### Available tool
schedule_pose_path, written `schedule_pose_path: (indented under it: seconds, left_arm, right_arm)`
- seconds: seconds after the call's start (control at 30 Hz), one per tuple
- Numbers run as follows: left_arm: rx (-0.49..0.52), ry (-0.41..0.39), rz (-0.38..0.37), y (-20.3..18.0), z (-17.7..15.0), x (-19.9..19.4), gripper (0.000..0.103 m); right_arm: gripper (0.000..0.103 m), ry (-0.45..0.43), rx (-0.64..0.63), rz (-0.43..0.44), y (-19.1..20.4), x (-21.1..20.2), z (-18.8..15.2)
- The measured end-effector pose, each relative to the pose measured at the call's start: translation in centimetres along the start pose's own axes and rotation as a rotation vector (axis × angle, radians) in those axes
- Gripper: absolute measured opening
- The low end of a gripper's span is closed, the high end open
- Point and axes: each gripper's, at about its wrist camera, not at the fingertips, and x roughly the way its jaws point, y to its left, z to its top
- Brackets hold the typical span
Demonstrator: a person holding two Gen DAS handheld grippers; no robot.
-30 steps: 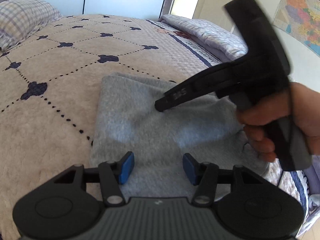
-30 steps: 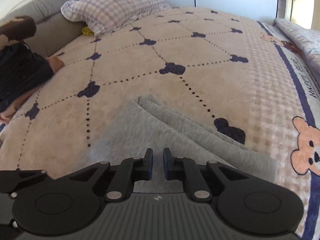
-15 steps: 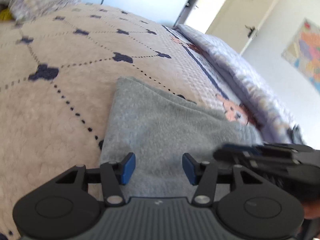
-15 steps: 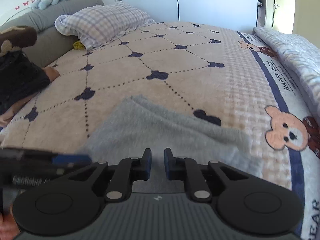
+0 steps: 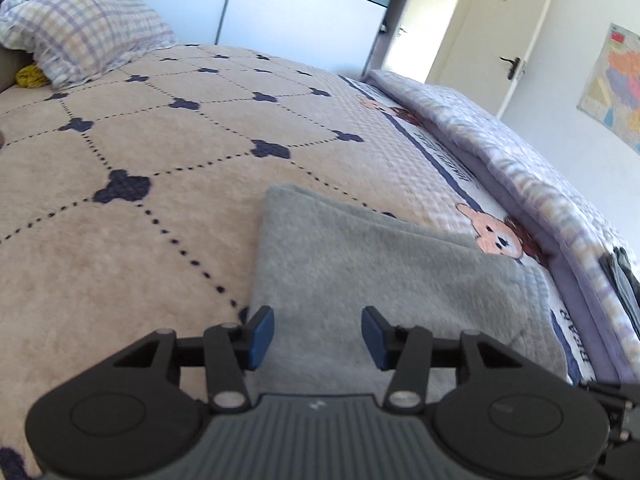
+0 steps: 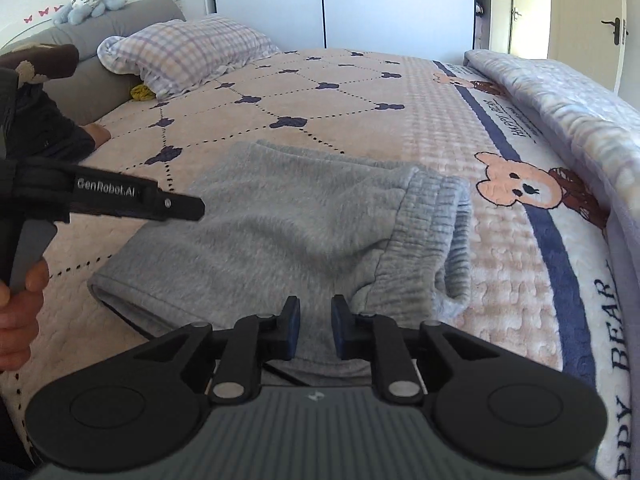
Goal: Fold clothes
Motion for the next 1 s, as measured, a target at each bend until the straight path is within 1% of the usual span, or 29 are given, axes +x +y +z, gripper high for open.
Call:
schedule_pose_path:
  seconds: [0.03,0.13,0.2,0.27,0.3,0.37,0.43,0.6,0.7,0.77,0.87,0.93,1.0]
  left_arm:
    - [-0.009,0.018,0.016,0.2,0.0,0.3,0.051]
    - [0.023,0.065,0.085,-0.1,-0.6,0.8,0.051]
    - [0.079,0.079,0.128,-0.7,-1.0,0.8,0.055]
    - [0.089,0.08,0.151,-0.6,-1.3,0.4,0.065]
    - [0.073,0.089,0.154,-0.2,-1.3,0.4,0.067]
    - [0.014,0.111,0.136,0.6,-1.4,0.3,0.068]
    - [-0.002,0.112,0.129,0.9,-1.5,-0.1,0.068]
    - [0.097,0.05,0.155,-0.5,-1.5,-1.9,0.068]
    - [0.132,0.046,0.161,-0.9,-1.5,-2.0,0.068]
    - [0.138,0.053,0.163,-1.0,-1.6,-2.0,0.068]
    - [0.14,0.028,0.135,-1.0,-1.7,-2.5,0.07]
    - [0.172,0.008,0.13,-1.4,-1.8,-2.7,0.072]
    - [0.209,0.019,0.139,-1.9,-1.9,-2.3,0.072]
  right_arm:
    - [0.017,-0.007,0.001,0.001,-0.1,0.0,-0.6]
    - [0.017,-0.038,-0.004,-0.008,0.0,0.5,-2.0]
    - [0.017,-0.044,0.011,-0.017,0.1,0.3,-2.1]
    - [0.017,-0.04,0.039,-0.01,-0.1,0.0,-2.1]
    - [0.017,-0.039,0.054,-0.004,-0.2,-0.2,-2.1]
    - [0.017,-0.037,0.079,0.006,-0.5,-0.5,-2.3]
    - [0.017,-0.035,0.092,0.011,-0.5,-0.7,-2.4]
    - [0.017,-0.036,0.147,0.018,-0.6,-1.3,-2.3]
    - [0.017,-0.031,0.135,-0.004,0.0,-2.0,-2.3]
    - [0.017,-0.016,0.119,-0.018,0.3,-2.2,-2.5]
    - [0.017,0.011,0.125,-0.021,0.2,-2.1,-2.4]
    - [0.017,0.014,0.135,-0.017,0.1,-2.0,-2.4]
    - [0.017,0.013,0.144,-0.012,-0.1,-2.0,-2.5]
